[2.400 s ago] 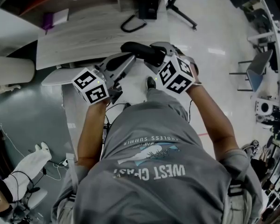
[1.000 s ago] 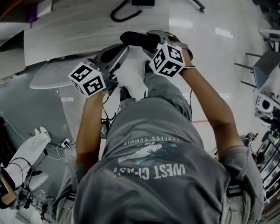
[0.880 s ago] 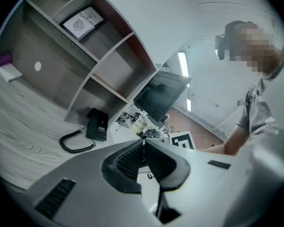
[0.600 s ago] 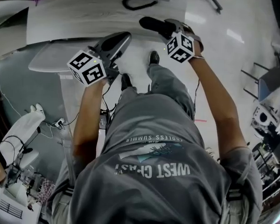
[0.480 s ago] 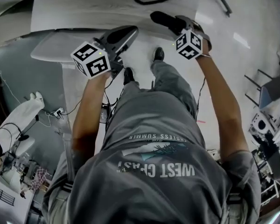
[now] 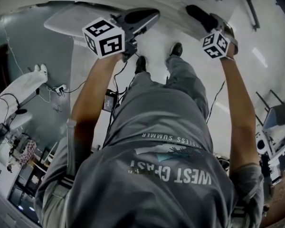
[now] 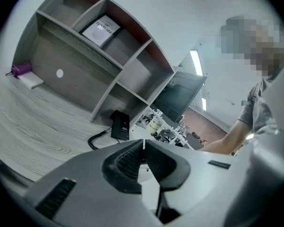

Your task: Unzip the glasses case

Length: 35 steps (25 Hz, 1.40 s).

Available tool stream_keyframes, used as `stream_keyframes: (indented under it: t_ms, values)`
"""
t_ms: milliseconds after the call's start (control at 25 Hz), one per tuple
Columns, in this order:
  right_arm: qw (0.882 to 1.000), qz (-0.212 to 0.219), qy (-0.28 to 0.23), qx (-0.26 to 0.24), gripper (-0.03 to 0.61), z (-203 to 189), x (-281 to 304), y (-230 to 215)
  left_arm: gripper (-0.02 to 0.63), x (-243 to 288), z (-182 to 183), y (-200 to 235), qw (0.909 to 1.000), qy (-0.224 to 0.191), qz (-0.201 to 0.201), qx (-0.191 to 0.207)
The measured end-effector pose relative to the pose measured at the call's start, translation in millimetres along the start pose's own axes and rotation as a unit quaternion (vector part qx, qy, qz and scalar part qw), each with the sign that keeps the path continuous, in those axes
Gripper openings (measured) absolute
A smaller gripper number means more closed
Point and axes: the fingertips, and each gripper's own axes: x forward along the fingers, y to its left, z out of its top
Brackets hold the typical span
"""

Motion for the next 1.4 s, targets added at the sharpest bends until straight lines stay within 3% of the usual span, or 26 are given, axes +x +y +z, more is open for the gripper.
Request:
stream_keyframes:
  t_ms: [240,640,1400]
  values:
    - [0.999,-0.012,0.012,-0.036,0.265,3,0,9,0.008,-20,1,1,0.9999,-0.010,0.005,0.000]
    - [0.998,0.017,0.027,-0.050,0.299,34,-15,50,0.008,-81,-1,-4,0.9995,-0.029,-0.003,0.010]
    - [0.999,-0.006,0.045,-0.006,0.296,34,-58,44,0.006,-111,23,-29,0.9974,-0.055,-0.021,0.041]
